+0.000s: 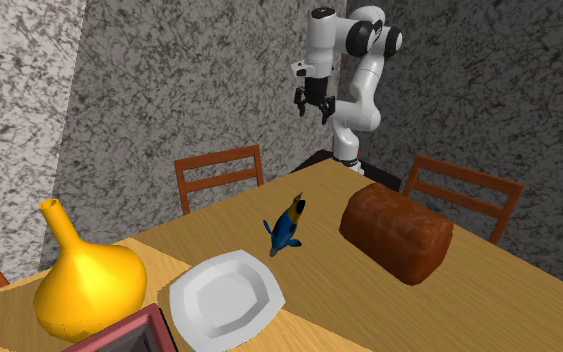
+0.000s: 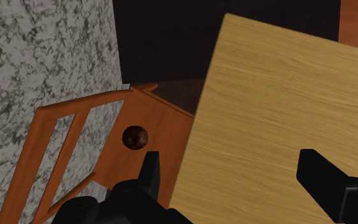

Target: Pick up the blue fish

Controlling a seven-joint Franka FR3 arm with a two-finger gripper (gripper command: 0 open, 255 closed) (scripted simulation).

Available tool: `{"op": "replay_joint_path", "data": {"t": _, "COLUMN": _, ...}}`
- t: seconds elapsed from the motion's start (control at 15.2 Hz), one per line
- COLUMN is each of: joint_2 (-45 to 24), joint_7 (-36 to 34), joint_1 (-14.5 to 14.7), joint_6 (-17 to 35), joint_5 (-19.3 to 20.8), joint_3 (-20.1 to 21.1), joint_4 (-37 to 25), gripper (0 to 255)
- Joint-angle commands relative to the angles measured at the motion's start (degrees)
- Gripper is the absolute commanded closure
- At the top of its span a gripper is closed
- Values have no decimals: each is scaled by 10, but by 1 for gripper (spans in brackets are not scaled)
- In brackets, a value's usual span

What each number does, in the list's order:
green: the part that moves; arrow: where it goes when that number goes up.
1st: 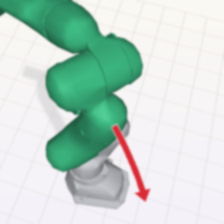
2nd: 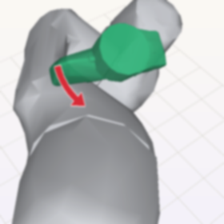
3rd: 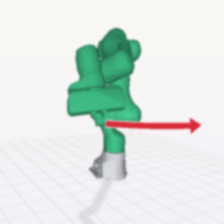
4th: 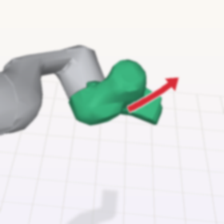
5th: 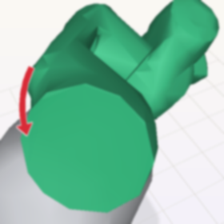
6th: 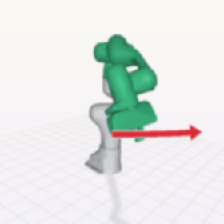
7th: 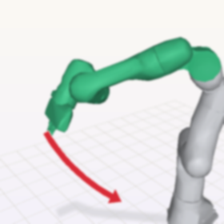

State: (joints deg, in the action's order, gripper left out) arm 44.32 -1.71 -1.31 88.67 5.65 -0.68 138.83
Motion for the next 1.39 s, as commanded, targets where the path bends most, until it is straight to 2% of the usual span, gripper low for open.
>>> {"op": "replay_joint_path", "data": {"t": 0.0, "joint_2": 0, "joint_7": 0, "joint_1": 0, "joint_6": 0, "joint_5": 0, "joint_3": 0, "joint_4": 0, "gripper": 0}}
{"op": "replay_joint_path", "data": {"t": 0.66, "joint_2": -126, "joint_7": 25, "joint_1": 32, "joint_6": 248, "joint_5": 31, "joint_3": 23, "joint_4": 14, "gripper": 0}}
{"op": "replay_joint_path", "data": {"t": 1.32, "joint_2": -284, "joint_7": 22, "joint_1": 45, "joint_6": 458, "joint_5": 95, "joint_3": 57, "joint_4": -40, "gripper": 0}}
